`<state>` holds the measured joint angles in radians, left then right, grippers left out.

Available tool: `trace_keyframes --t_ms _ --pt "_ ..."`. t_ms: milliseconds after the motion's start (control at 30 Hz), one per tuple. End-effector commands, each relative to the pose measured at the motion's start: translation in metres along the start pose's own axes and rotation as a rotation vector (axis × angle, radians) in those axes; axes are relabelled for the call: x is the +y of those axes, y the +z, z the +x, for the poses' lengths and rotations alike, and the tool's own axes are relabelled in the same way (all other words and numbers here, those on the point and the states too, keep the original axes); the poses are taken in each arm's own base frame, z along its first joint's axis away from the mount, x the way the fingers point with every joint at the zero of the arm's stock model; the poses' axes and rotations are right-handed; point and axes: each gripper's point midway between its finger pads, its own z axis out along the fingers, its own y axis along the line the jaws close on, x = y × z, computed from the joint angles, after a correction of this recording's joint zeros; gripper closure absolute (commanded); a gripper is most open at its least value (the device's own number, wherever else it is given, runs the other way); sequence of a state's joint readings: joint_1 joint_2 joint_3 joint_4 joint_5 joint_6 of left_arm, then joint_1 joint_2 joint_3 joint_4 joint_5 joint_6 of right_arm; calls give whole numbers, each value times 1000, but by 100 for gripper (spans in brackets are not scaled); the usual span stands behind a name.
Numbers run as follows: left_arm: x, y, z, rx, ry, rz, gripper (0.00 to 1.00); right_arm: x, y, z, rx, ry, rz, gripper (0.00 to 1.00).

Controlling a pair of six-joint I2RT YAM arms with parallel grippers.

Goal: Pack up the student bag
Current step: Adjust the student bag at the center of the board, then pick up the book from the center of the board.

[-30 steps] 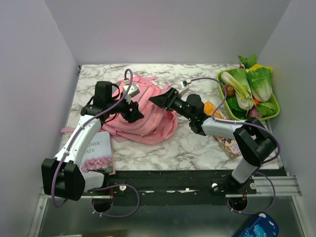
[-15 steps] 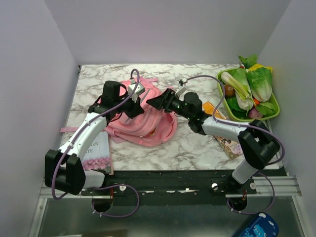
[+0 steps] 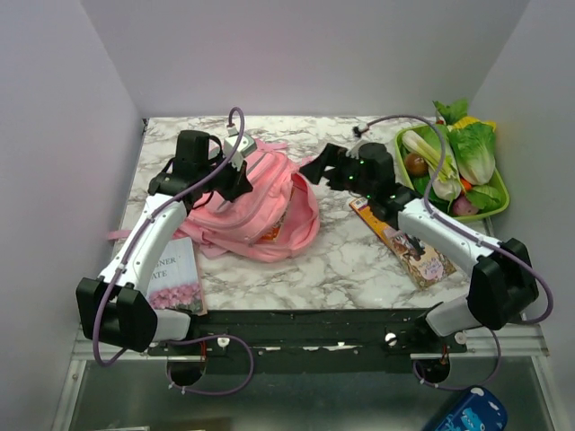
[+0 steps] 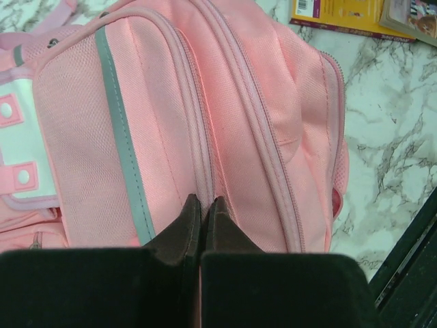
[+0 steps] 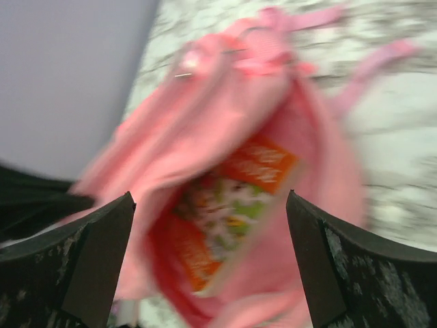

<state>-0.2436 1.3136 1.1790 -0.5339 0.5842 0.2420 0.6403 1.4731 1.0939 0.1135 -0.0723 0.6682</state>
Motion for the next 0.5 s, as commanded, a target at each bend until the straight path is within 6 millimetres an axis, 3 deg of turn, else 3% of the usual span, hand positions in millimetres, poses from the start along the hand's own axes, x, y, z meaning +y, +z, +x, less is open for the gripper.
trace_keyframes --t_ms 0,33,100,133,167,200,233,267,333,467 --pt "0 -30 -61 -155 103 -27 100 -109 -29 -3 40 45 236 0" --pt "-2 -32 -63 -163 104 -26 100 -130 -36 -17 9 38 319 0" --pt "-4 -36 -65 -169 104 -24 100 -150 -44 -29 11 -18 448 0" --pt "-5 -37 -67 -173 107 -25 100 -179 -53 -19 94 -85 595 0" --pt "-5 -38 -66 -171 106 -27 100 -179 -55 -40 82 -125 652 0" --pt "-5 -39 -66 -170 108 -26 100 -192 -58 -44 104 -155 739 0" --pt "-5 -40 -66 -173 109 -21 100 -227 -76 -30 180 -183 946 0" --pt "-6 -40 -65 -171 108 -19 100 -229 -73 -45 167 -189 999 0" --pt "-7 -40 -64 -170 101 -10 100 -244 -79 -34 267 -211 1087 0" --pt "-9 -39 -59 -162 93 3 100 -270 -71 -19 307 -233 1170 11"
